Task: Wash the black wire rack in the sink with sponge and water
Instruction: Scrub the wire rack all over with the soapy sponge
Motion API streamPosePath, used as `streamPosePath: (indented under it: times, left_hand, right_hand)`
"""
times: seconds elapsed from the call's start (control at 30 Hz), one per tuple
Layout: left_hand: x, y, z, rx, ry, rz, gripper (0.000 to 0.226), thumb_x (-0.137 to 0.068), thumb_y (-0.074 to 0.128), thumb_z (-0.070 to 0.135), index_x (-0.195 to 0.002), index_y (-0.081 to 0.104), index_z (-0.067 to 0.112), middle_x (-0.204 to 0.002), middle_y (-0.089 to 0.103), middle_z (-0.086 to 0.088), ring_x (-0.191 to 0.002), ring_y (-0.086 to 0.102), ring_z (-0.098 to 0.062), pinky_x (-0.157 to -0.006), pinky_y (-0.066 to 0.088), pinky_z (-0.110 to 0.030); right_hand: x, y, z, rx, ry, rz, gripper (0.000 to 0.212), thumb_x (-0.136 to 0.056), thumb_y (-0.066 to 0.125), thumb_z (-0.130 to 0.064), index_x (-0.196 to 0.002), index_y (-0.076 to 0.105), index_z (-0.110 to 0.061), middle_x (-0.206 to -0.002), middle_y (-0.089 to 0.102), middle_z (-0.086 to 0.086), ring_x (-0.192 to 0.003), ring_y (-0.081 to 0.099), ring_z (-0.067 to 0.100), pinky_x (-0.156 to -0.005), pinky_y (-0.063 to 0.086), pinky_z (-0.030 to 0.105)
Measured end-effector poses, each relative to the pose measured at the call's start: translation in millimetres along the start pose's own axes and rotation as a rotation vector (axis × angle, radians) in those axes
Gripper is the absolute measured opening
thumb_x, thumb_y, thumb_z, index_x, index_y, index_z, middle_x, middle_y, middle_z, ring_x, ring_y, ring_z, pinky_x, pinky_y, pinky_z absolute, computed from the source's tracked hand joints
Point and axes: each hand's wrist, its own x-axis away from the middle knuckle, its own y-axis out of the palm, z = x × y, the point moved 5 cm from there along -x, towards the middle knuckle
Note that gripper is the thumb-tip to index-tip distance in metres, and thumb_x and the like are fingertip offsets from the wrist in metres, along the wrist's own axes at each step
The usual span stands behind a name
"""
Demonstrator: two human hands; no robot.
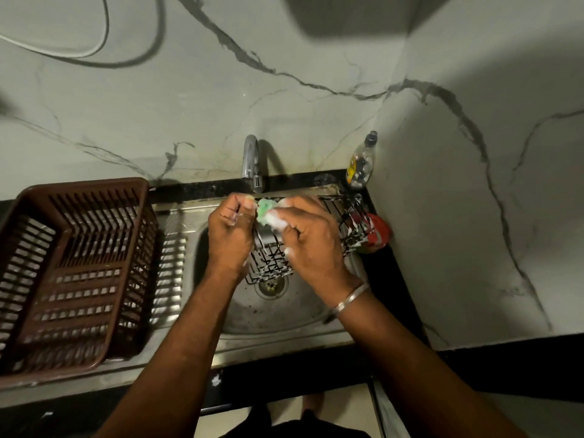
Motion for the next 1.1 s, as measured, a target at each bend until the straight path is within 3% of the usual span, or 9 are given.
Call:
streamPosePath:
  times: [0.17,0.27,0.4,0.57,0.7,0.73,0.9,1.0,1.1]
  left_hand:
    - [-6.6,-6.6,1.9,0.036,-0.01,0.112,0.029,-0.11,0.056,0.012,-0.082,0.06,0.016,-0.066,0.059,0.012,-0.062,0.052,-0.007,-0.058,0.047,-0.025]
    - [-7.4,-6.1,2.7,0.045,-0.018,0.123,0.029,-0.111,0.054,0.014,-0.082,0.055,0.013,-0.057,0.055,0.011,-0.052,0.049,-0.004,-0.051,0.045,-0.021]
    - [-8.2,-11.9,2.7,0.057,-0.01,0.182,0.031,-0.103,0.068,0.024,-0.076,0.054,0.017,-0.056,0.05,0.009,-0.048,0.042,-0.007,-0.047,0.04,-0.023]
    - [-6.2,-13.3,2.3,0.02,-0.009,0.186,0.034,-0.097,0.076,0.026,-0.074,0.053,0.018,-0.06,0.049,0.007,-0.051,0.044,-0.009,-0.051,0.045,-0.024]
    - [-7.1,-8.7,3.0,-0.039,-0.024,0.202,0.035,-0.098,0.076,0.022,-0.072,0.053,0.021,-0.063,0.051,0.009,-0.059,0.046,-0.008,-0.058,0.047,-0.023]
    - [-6.1,-7.0,4.0,-0.041,-0.02,0.202,0.034,-0.098,0.076,0.022,-0.071,0.054,0.021,-0.063,0.052,0.009,-0.059,0.046,-0.008,-0.059,0.047,-0.024]
    - [-7.3,-8.4,2.7,0.042,-0.022,0.19,0.035,-0.102,0.071,0.023,-0.07,0.057,0.021,-0.062,0.056,0.009,-0.058,0.049,-0.008,-0.059,0.046,-0.025]
    - [-6.5,-5.0,7.9,-0.011,-0.016,0.2,0.038,-0.107,0.063,0.031,-0.07,0.056,0.022,-0.059,0.054,0.012,-0.056,0.047,-0.006,-0.056,0.044,-0.023]
    - [-2.6,-1.6,5.5,0.023,-0.036,0.176,0.043,-0.11,0.055,0.034,-0.07,0.066,0.026,-0.062,0.061,0.009,-0.06,0.056,-0.01,-0.056,0.049,-0.026]
  right_hand:
    - [5.6,-0.1,-10.2,0.003,-0.167,-0.071,0.023,-0.09,0.066,0.006,-0.105,0.08,-0.004,-0.108,0.071,0.008,-0.102,0.062,0.024,-0.094,0.049,0.032]
    - [13.0,-6.3,-8.2,0.004,-0.104,0.012,0.027,-0.085,0.07,0.012,-0.104,0.08,-0.003,-0.109,0.071,0.009,-0.104,0.062,0.025,-0.093,0.051,0.039]
    - [22.2,-4.5,-22.1,-0.033,-0.298,-0.044,0.026,-0.084,0.071,0.014,-0.103,0.079,-0.001,-0.109,0.072,0.012,-0.103,0.064,0.028,-0.097,0.051,0.044]
    - [19.0,-9.5,-17.6,-0.007,-0.276,-0.048,0.029,-0.081,0.072,0.016,-0.101,0.08,-0.004,-0.105,0.072,0.01,-0.1,0.062,0.022,-0.091,0.053,0.039]
    - [-11.1,-24.1,9.9,0.049,0.112,0.203,0.025,-0.089,0.069,0.008,-0.106,0.081,-0.006,-0.107,0.07,0.006,-0.101,0.062,0.022,-0.083,0.056,0.038]
    - [-16.6,-21.9,7.5,0.068,0.132,0.19,0.025,-0.089,0.066,0.005,-0.106,0.08,-0.006,-0.106,0.07,0.005,-0.101,0.061,0.022,-0.082,0.055,0.04]
    - [2.5,-0.8,-38.8,0.051,-0.19,-0.122,0.023,-0.09,0.059,-0.003,-0.099,0.079,-0.007,-0.098,0.068,0.007,-0.093,0.058,0.025,-0.085,0.052,0.042]
    - [-17.3,-6.8,-13.1,0.051,0.006,0.052,0.02,-0.091,0.069,0.001,-0.107,0.08,-0.007,-0.101,0.069,0.004,-0.098,0.056,0.015,-0.084,0.052,0.029]
    - [-17.9,10.0,-24.6,0.056,-0.019,-0.008,0.021,-0.091,0.065,-0.001,-0.106,0.08,-0.004,-0.104,0.069,0.007,-0.098,0.055,0.017,-0.083,0.052,0.033]
